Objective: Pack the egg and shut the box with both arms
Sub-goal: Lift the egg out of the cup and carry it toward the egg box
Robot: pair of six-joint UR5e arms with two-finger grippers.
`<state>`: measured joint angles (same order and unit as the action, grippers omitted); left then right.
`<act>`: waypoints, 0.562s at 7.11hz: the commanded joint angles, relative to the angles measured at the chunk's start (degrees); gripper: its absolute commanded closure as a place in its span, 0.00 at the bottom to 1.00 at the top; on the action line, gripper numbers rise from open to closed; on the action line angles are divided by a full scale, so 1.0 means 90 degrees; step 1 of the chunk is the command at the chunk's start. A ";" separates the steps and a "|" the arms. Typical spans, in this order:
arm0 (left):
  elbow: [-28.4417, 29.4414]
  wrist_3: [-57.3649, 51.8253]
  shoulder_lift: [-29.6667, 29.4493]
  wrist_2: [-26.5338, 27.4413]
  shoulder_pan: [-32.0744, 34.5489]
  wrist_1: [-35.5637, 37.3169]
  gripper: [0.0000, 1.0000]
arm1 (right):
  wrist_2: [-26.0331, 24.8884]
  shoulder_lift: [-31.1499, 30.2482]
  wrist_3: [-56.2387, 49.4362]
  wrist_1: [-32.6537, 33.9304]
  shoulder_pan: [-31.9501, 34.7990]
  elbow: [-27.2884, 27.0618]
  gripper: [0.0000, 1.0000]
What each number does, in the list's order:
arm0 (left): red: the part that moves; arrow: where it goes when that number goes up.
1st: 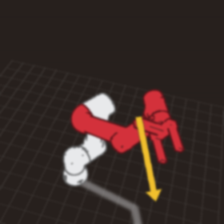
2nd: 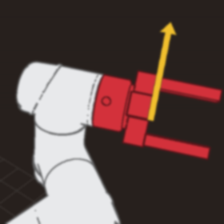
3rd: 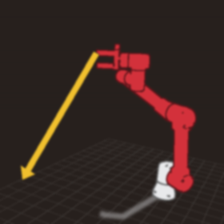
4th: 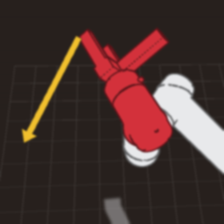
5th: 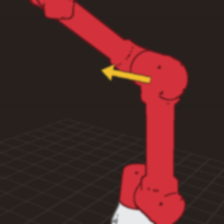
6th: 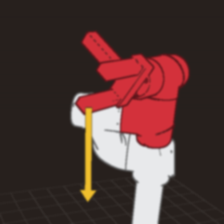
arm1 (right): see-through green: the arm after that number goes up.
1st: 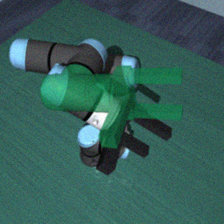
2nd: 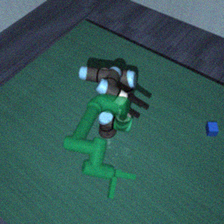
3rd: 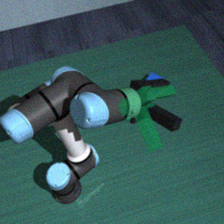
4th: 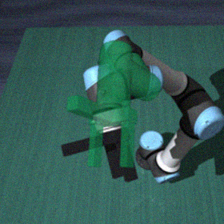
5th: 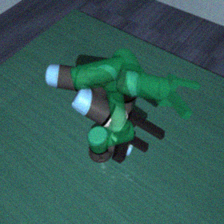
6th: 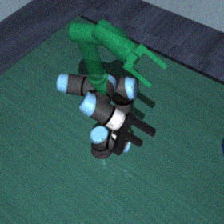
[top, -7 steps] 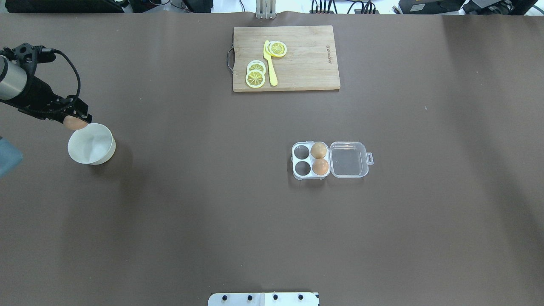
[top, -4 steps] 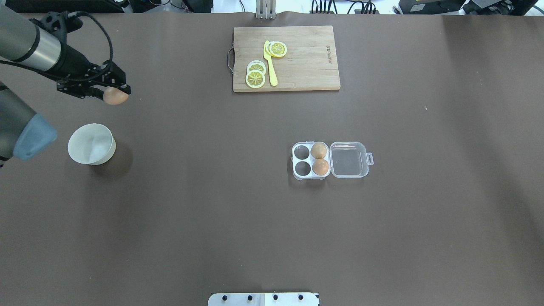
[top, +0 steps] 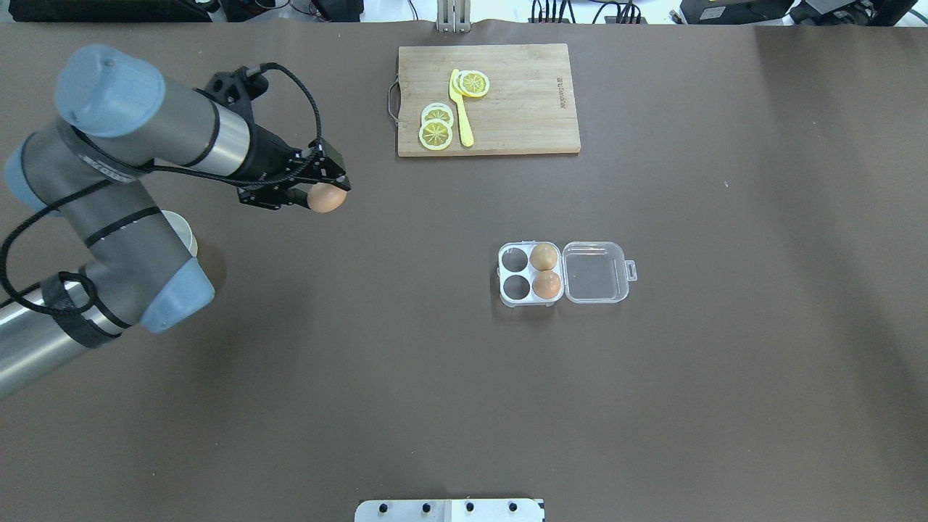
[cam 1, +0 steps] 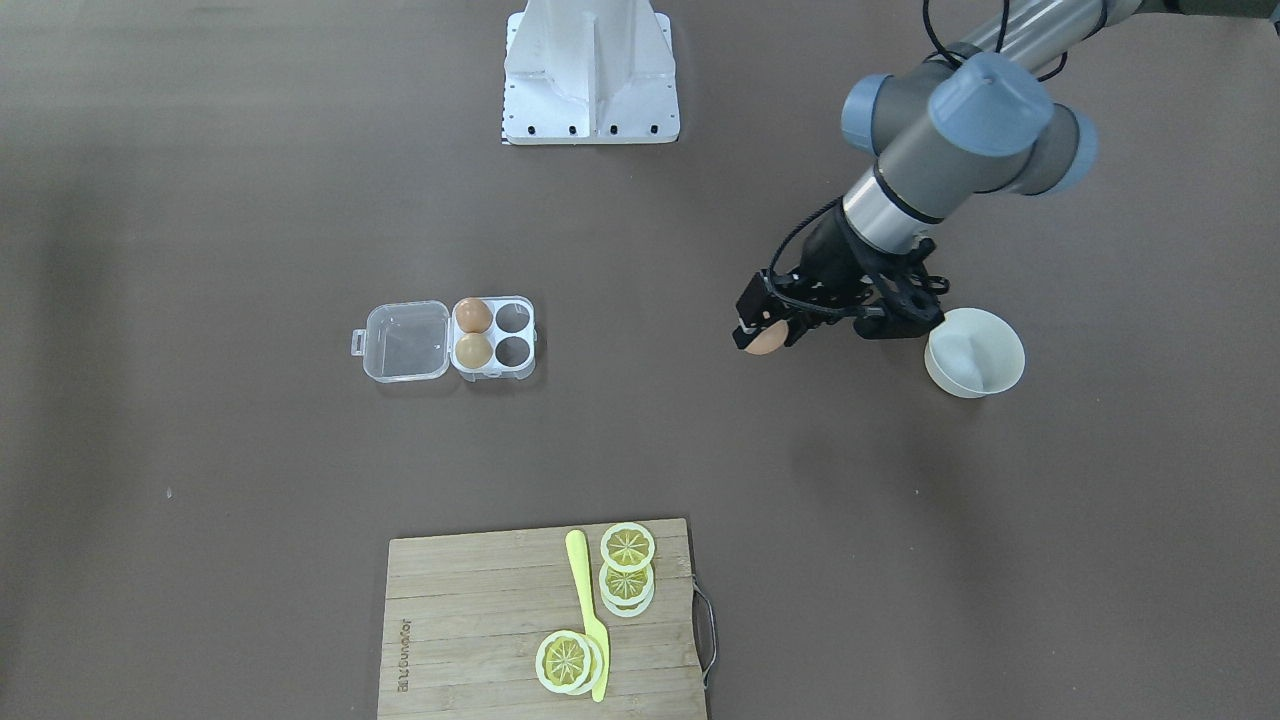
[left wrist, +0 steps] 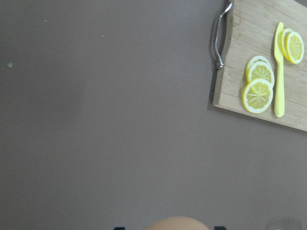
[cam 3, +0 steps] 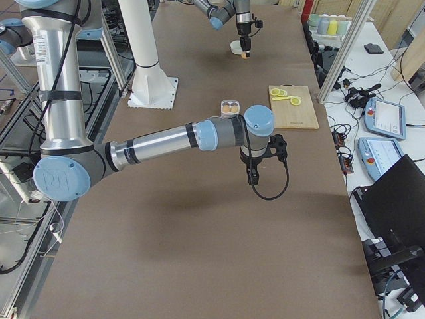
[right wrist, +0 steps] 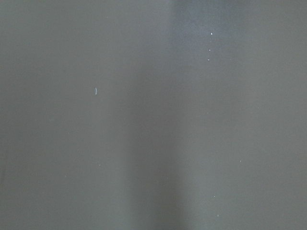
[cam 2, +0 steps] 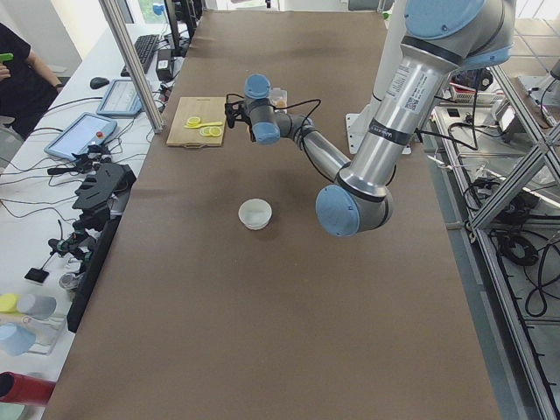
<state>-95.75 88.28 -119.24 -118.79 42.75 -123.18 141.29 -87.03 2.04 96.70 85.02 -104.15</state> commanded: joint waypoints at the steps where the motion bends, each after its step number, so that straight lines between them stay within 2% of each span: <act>1: 0.0168 0.0678 -0.0624 0.1151 -0.0762 -0.0102 1.00 | 0.0005 -0.0008 -0.0002 -0.0002 -0.0003 0.0010 0.00; 2: 0.0518 0.0941 -0.0879 0.1690 -0.1074 -0.0451 1.00 | 0.0005 -0.0008 0.0007 -0.0002 -0.0004 0.0010 0.00; 3: 0.0966 0.1427 -0.0930 0.2294 -0.1397 -0.1305 1.00 | 0.0034 -0.0008 0.0008 -0.0002 -0.0004 0.0010 0.00; 4: 0.1183 0.1644 -0.1008 0.2881 -0.1738 -0.1806 1.00 | 0.0034 0.0002 0.0008 -0.0012 -0.0004 0.0000 0.00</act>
<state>-88.16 99.93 -127.30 -99.19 30.70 -133.38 141.51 -87.08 2.10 96.66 84.99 -104.08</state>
